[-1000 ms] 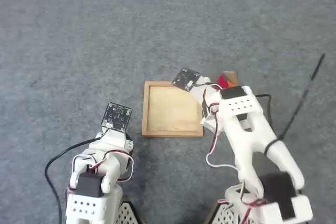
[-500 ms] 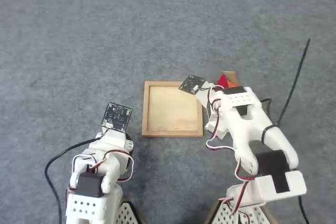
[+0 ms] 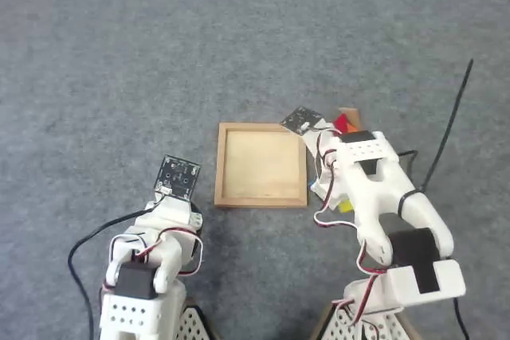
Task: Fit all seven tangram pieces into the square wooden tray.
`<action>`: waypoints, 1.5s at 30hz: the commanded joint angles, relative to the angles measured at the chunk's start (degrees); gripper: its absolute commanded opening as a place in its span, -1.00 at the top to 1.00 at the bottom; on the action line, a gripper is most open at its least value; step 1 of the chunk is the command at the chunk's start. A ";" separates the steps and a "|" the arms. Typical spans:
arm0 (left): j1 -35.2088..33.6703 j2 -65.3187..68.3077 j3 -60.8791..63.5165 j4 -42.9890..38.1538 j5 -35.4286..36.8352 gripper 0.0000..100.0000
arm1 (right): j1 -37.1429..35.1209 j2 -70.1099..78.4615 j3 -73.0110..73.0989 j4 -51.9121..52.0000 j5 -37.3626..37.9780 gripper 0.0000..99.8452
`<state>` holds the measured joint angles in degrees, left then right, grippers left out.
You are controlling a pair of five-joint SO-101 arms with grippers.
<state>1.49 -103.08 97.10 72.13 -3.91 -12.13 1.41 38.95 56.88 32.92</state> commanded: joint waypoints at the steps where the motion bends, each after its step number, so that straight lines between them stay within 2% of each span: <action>1: -0.18 -1.05 -0.57 0.18 -0.18 0.96 | 4.26 -2.51 -0.44 0.48 -1.23 0.55; 5: -0.18 -1.05 -0.57 0.18 -0.18 0.96 | 7.16 -9.98 0.88 0.92 -1.23 0.55; 9: -0.18 -1.05 -0.57 0.18 -0.18 0.96 | 6.02 -24.13 9.05 1.10 3.08 0.52; 12: -0.18 -1.05 -0.57 0.18 -0.18 0.96 | 5.85 -33.45 14.68 3.12 5.89 0.35; 15: -0.18 -1.05 -0.57 0.18 -0.18 0.96 | 5.76 -37.32 19.25 5.49 12.22 0.21; 18: -0.18 -1.05 -0.57 0.18 -0.18 0.96 | 5.93 -36.53 22.77 3.47 15.03 0.17; 28: -0.18 -1.05 -0.57 0.18 -0.18 0.96 | 6.20 -23.25 22.68 -6.37 14.95 0.17; 36: -0.18 -1.05 -0.57 0.18 -0.18 0.96 | 10.24 -18.59 19.16 -5.93 15.21 0.18; 38: -0.18 -1.05 -0.57 0.18 -0.18 0.96 | 11.30 -18.42 18.99 -5.93 15.38 0.22; 45: -0.18 -1.05 -0.57 0.18 -0.18 0.96 | 11.56 -18.33 18.99 -6.02 15.30 0.55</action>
<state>1.67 -103.08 97.10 72.13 -3.91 -2.37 -17.93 60.22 51.52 47.34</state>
